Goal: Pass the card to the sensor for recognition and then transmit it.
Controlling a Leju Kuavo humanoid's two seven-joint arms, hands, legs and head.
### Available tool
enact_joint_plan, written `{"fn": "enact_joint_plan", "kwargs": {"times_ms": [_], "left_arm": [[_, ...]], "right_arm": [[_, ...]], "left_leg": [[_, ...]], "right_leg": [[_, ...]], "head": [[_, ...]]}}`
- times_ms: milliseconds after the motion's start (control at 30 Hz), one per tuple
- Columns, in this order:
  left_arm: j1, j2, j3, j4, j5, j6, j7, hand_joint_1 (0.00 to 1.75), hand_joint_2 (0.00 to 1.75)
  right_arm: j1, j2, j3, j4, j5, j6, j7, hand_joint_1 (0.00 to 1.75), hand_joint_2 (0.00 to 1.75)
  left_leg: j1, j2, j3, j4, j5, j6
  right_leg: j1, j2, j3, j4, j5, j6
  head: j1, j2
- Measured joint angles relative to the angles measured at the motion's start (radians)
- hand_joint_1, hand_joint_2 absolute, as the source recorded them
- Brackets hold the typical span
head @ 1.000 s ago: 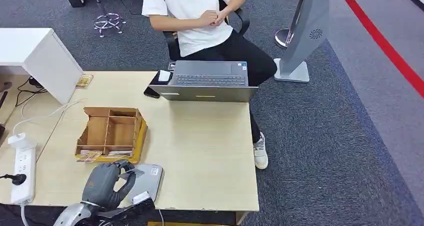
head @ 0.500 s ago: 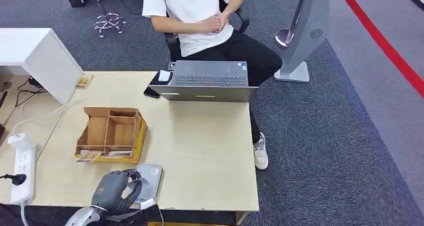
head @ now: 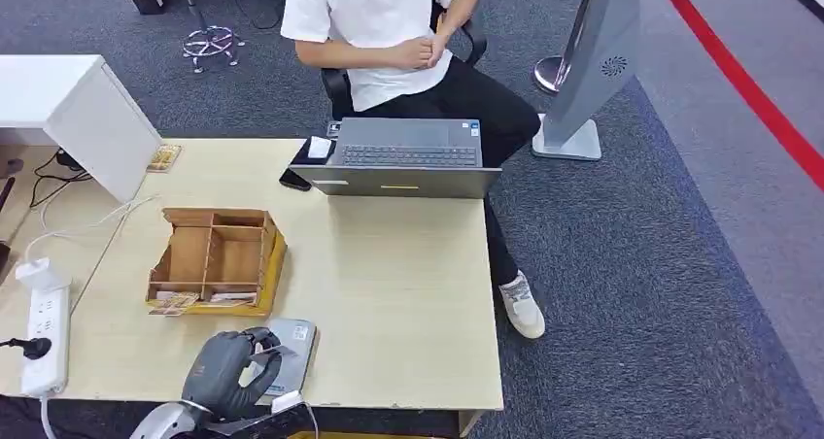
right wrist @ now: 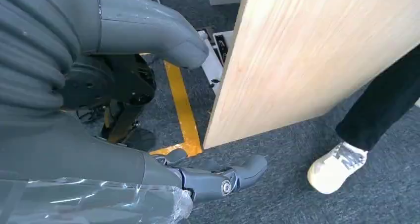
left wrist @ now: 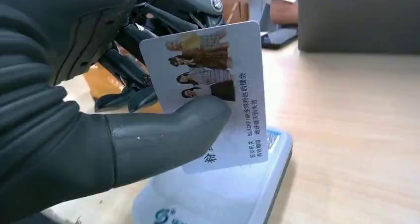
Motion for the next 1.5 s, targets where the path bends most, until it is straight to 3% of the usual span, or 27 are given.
{"fn": "enact_joint_plan", "kwargs": {"times_ms": [200,500,900,1200,1500], "left_arm": [[-0.025,0.002,0.000,-0.053,-0.012,0.034,-0.033,1.75,1.75],[-0.167,0.026,0.024,-0.180,-0.068,-0.014,0.002,1.75,1.75],[-0.308,0.107,0.119,-0.134,-0.117,-0.071,0.087,1.66,1.75],[-0.316,0.111,0.195,-0.089,-0.103,-0.076,0.096,1.52,1.75],[-0.314,0.107,0.213,-0.080,-0.105,-0.073,0.091,1.61,1.75]], "right_arm": [[0.005,0.000,0.000,0.003,-0.009,-0.005,-0.005,0.00,1.75],[0.007,0.000,0.003,0.011,-0.010,-0.009,-0.006,0.00,1.75],[-0.006,0.000,-0.003,0.031,0.012,0.014,-0.005,0.00,1.75],[-0.012,0.000,-0.015,0.043,0.010,0.015,-0.005,0.00,1.75],[-0.012,0.000,-0.016,0.046,0.008,0.014,-0.005,0.00,1.75]], "left_leg": [[0.000,0.000,0.000,0.000,0.000,0.000],[0.000,-0.001,0.000,0.000,0.001,-0.001],[0.000,0.000,0.000,0.000,0.001,-0.001],[0.000,0.000,-0.001,0.000,0.001,-0.001],[0.000,0.000,0.000,0.000,0.001,-0.001]], "right_leg": [[0.000,0.000,0.000,0.000,0.000,0.000],[0.000,-0.001,0.000,0.000,0.001,0.000],[0.001,0.000,0.000,0.001,0.001,0.000],[0.000,0.000,0.000,0.000,0.000,0.000],[0.000,0.000,0.000,0.000,0.000,0.000]], "head": [[0.000,0.000],[0.000,0.000],[0.000,0.000],[0.000,0.000],[0.000,0.000]]}}
